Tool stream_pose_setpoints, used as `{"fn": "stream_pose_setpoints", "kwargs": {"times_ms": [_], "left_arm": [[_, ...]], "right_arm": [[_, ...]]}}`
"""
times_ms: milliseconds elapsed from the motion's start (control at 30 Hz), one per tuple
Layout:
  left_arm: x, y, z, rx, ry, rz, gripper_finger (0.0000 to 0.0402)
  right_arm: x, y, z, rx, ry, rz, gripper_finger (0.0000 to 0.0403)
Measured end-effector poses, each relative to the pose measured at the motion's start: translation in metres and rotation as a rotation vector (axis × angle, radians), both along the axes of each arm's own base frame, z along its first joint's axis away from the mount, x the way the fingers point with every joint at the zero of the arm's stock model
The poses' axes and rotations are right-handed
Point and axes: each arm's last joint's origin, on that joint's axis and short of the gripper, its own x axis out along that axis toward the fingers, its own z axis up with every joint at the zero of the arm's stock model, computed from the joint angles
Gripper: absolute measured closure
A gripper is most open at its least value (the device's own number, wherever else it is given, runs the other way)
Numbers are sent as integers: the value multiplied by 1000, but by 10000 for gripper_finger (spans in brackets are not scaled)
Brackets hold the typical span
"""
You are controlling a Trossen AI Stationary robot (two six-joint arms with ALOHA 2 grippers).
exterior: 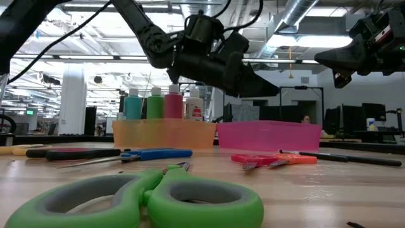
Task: Pick & Place Paint Supplies
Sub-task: Put the makeup brush into the transparent bin
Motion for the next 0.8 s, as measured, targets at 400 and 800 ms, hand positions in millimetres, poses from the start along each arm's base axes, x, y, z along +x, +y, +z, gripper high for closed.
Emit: {"fn": "stream_pose_setpoints", "kwargs": {"times_ms": [400, 800], "left_arm": [[35, -7, -26, -10, 26, -43, 252], [42, -7, -48, -13, 117, -44, 252]], "right_arm": [[0, 0, 0, 0, 0, 0, 403], [0, 0, 0, 0, 0, 0, 403]]}}
